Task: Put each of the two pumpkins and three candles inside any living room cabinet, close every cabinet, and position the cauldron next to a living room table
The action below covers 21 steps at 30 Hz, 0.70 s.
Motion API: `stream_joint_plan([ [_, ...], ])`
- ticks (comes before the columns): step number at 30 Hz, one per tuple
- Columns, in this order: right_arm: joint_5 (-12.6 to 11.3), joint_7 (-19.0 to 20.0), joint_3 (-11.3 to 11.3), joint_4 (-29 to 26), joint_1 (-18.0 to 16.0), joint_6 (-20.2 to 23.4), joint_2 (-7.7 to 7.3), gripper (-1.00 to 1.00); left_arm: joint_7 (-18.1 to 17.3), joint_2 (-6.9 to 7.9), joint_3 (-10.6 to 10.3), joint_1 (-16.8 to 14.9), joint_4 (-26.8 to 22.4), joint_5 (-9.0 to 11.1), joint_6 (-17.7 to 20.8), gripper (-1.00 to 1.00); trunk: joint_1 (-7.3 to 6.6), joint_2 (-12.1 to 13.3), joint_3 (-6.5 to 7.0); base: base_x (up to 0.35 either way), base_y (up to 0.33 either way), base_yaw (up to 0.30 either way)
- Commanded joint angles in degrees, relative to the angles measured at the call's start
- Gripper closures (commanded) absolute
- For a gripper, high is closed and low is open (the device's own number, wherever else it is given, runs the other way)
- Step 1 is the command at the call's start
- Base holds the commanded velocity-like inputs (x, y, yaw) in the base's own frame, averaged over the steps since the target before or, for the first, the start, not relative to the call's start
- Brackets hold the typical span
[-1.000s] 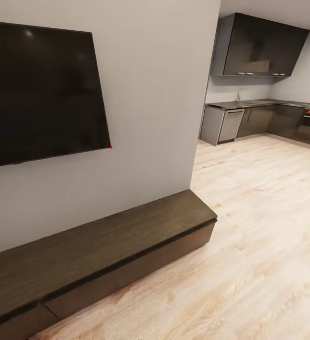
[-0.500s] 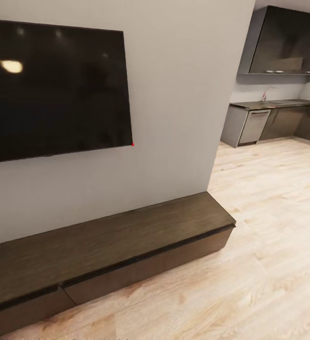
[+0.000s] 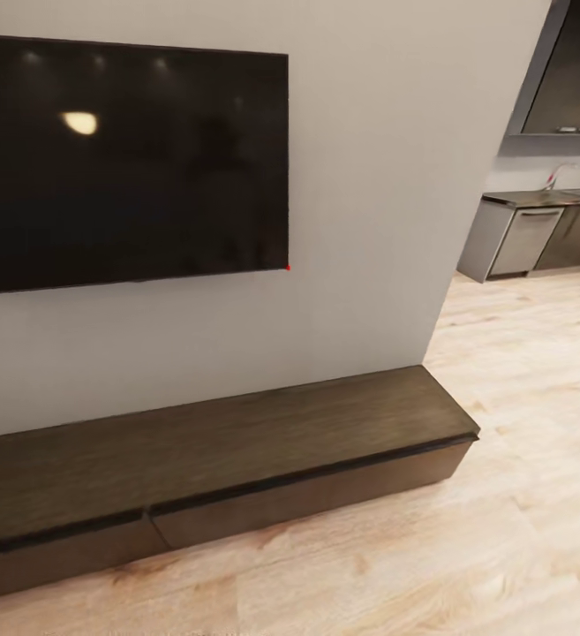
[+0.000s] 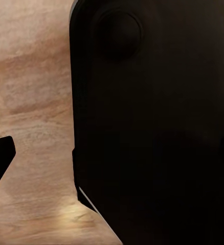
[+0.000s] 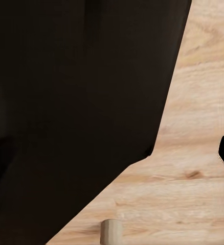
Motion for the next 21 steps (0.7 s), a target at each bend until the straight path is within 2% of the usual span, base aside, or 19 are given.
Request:
stream_joint_plan([
  [1, 0.09, -0.05, 0.35, 0.04, -0.02, -0.16, 0.0, -1.0, -0.01, 0.0, -0.03, -0.03, 0.05, 0.05, -0.18, -1.0, 0.0, -0.02, -0.07, 0.0, 0.0, 0.25],
  [21, 0.09, -0.05, 0.26, 0.13, -0.02, -0.16, 0.0, -1.0, -0.01, 0.0, -0.03, -0.03, 0.13, 0.02, -2.1, -1.0, 0.0, -0.02, -0.64, 0.0, 0.0, 0.25],
])
